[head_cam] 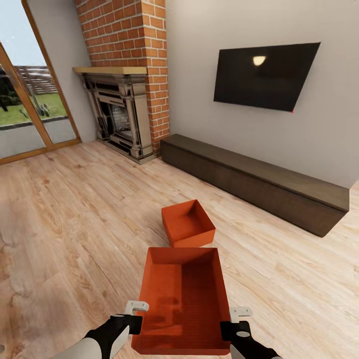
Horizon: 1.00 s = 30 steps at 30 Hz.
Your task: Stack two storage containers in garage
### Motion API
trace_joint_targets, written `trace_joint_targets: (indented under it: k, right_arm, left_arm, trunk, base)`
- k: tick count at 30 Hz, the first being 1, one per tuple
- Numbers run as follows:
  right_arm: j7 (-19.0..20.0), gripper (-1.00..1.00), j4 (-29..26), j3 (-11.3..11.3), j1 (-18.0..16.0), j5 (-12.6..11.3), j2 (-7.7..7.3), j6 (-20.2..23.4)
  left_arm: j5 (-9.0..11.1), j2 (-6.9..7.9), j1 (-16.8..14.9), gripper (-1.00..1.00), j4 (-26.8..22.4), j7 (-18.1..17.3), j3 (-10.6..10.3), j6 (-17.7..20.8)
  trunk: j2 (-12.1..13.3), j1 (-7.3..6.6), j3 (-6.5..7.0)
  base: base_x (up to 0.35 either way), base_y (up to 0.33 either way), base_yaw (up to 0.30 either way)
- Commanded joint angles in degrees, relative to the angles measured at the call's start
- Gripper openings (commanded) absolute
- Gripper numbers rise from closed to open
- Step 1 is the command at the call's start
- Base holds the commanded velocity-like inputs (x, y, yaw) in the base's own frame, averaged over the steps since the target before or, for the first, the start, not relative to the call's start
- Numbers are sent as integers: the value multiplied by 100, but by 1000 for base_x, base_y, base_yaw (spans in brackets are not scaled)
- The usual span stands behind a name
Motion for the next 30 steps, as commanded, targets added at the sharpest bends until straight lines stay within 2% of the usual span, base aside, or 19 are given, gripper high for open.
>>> trace_joint_targets:
  k: [1,30]
  right_arm:
    - [-27,-100,1,-34,-6,-29,-3,-28]
    - [-34,-100,1,-34,-6,-30,2,-14]
  left_arm:
    - [-110,0,1,-100,-11,29,1,37]
    - [-112,2,1,-100,-11,29,1,42]
  trunk:
    - [39,-23,14]
    - [1202,-660,535]
  base:
    - [0,0,0]
    - [0,0,0]
